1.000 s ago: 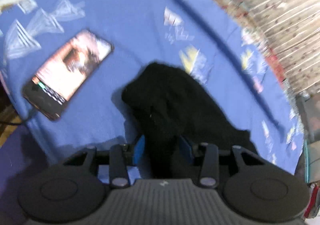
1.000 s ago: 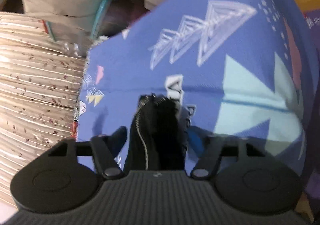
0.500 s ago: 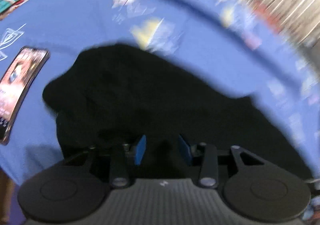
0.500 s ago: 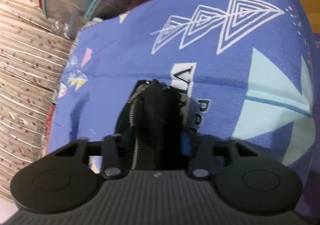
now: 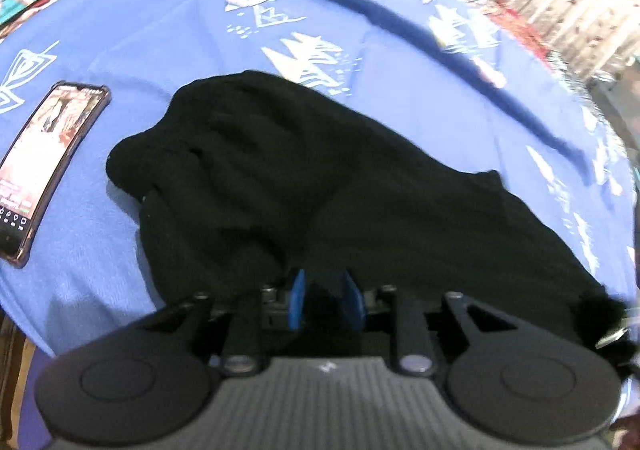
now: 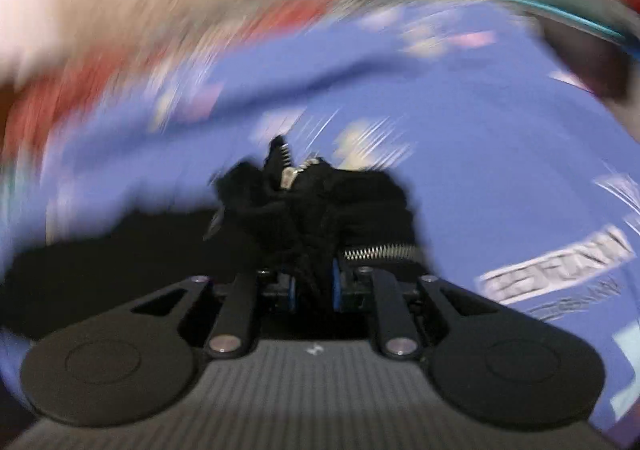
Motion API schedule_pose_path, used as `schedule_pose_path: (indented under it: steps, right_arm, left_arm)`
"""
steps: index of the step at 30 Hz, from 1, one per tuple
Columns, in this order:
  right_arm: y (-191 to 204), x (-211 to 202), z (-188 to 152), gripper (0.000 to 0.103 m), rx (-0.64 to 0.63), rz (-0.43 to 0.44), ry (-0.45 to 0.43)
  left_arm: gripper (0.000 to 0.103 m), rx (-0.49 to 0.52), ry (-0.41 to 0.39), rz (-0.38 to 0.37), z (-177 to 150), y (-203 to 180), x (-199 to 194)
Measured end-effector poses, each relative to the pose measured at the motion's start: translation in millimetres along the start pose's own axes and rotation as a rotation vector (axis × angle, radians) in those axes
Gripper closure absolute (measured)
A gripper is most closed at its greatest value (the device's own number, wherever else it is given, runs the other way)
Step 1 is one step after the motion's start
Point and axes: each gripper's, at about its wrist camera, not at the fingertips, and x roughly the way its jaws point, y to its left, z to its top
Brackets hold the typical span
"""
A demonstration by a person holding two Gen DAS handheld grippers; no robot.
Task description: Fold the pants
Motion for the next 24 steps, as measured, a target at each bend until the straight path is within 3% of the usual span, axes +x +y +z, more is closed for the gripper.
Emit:
schedule_pose_path:
  steps: [2, 3, 4, 6, 9, 13, 15, 17, 18, 21, 24]
  right_arm:
    - [29, 28, -20, 0.077, -0.135, -0.014, 0.137]
    - [41, 32, -28, 0.071, -0.197, -0.059, 0.135]
    - [50, 29, -30, 0.053, -0.246, -0.079, 0.116]
    - [57, 16, -23, 0.04, -0.243, -0.029, 0.101]
    - [66, -12, -8, 0.04, -0.257, 0.037, 0.014]
    - [65, -17, 9, 0.046, -0.101, 0.112, -0.077]
    - [55, 12, 15, 0.061, 0.023, 0.095, -0.021]
    - [44, 60, 6, 0.065, 0.181, 0.023, 0.188]
    - [47, 72, 1, 0.065, 0.183, -0.01, 0.231]
    - [83, 56, 15, 0.064, 0.068, -0.045, 0.147]
    - [121, 40, 28, 0.064, 0.035, 0.047, 0.045]
  left_arm:
    - [0.073, 0.03, -0.017, -0.019, -4, -1, -12]
    - [0.067, 0.044, -0.036, -0.029, -6, 1, -23]
    - [0.059, 0.056, -0.065, -0.041, -8, 4, -34]
    - [0.048, 0.06, -0.127, -0.059, -9, 15, -55]
    - [0.036, 0.011, -0.195, -0.066, -8, 36, -74]
    - [0.028, -0.118, -0.209, -0.024, -2, 67, -68]
    - [0.026, -0.166, -0.199, -0.034, -3, 79, -62]
    - [0.021, -0.194, -0.188, -0.038, -2, 85, -57]
    - [0.019, -0.202, -0.189, -0.037, -2, 86, -54]
    - [0.002, -0.226, -0.21, -0.043, 1, 94, -47]
    - [0.001, -0.262, -0.183, -0.064, 8, 106, -30]
